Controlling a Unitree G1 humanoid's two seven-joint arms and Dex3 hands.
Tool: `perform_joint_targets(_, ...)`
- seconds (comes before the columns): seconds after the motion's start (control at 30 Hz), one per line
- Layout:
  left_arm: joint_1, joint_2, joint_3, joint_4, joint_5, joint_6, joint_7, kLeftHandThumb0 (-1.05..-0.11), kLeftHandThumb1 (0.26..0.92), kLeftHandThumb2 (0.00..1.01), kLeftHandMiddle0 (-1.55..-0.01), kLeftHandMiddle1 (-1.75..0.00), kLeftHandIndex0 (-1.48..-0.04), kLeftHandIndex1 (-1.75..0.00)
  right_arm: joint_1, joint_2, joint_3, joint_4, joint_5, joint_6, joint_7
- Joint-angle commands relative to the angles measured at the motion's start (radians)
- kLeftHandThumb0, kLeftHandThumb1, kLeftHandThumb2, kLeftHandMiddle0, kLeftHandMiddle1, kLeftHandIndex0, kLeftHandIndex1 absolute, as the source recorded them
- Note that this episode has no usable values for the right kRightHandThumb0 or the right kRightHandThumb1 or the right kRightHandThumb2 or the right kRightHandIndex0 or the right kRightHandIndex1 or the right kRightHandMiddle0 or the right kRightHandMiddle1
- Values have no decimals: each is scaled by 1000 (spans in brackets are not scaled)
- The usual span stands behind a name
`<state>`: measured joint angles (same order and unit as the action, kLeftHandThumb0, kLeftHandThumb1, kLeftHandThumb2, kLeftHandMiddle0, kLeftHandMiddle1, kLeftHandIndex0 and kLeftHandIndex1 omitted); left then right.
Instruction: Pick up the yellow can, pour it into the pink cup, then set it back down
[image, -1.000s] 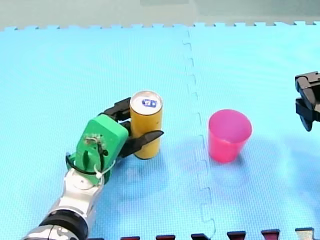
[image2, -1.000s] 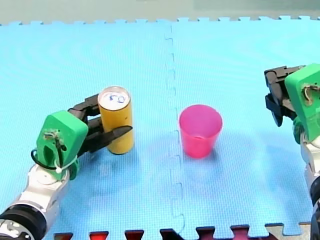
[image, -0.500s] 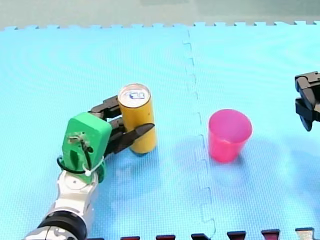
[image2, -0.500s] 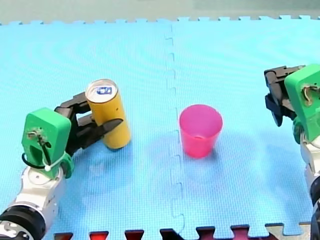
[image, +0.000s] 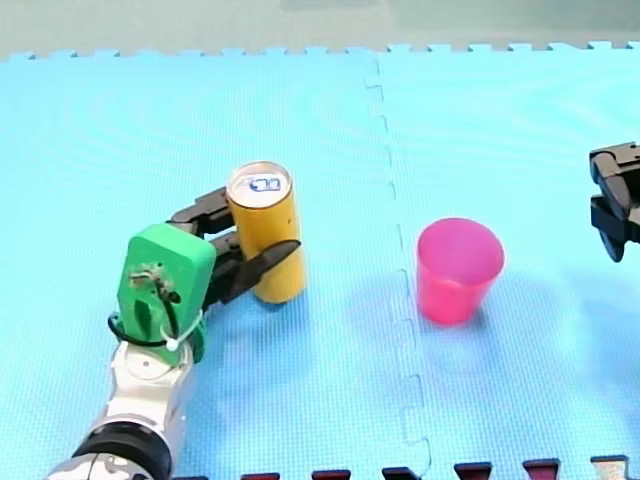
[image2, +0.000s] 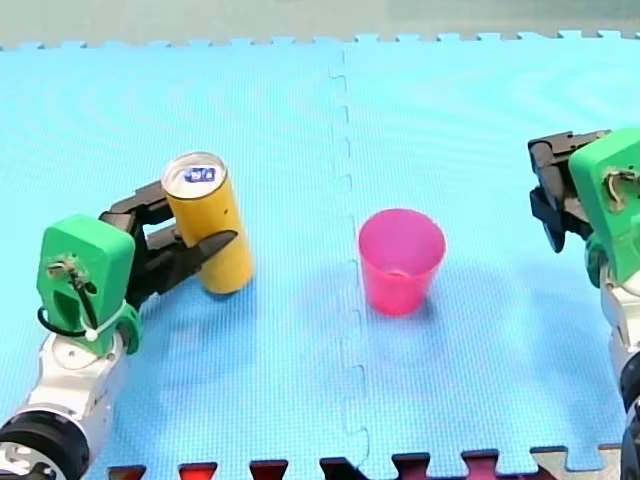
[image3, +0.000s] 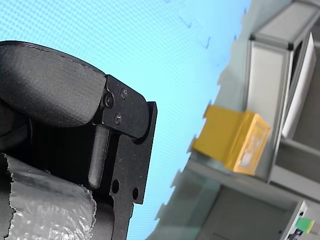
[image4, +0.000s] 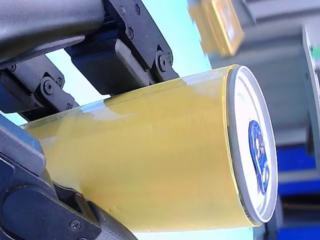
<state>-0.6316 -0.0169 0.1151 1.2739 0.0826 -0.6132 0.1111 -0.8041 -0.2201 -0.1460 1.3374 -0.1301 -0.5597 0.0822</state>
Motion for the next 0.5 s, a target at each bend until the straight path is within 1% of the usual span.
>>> perform_joint_targets(0.0,-28,6,-18,-4,25,9,47,-404,760,0,-1339,-27,-1220,-3,0,0,0,0,1,-4,-2)
perform_joint_targets(0.1,-53,8,-53,-6,72,30,120,-400,756,0,-1342,-23,-1223,-4,1,2,1,0,1,-5,-3)
perform_joint_targets(0.2,-88,8,-107,-8,142,71,202,-397,754,0,-1344,-19,-1225,-3,1,2,1,-1,1,-5,-1)
perform_joint_targets(0.3,-121,5,-156,-10,200,111,257,-393,753,0,-1344,-15,-1224,-2,1,3,2,0,1,-5,0)
perform_joint_targets(0.4,-145,-6,-194,-11,239,112,297,-392,755,1,-1343,-11,-1215,0,0,6,3,0,0,-6,0)
perform_joint_targets(0.47,-158,-16,-211,-11,252,118,312,-393,757,1,-1338,-7,-1185,0,0,8,2,-1,2,-7,4)
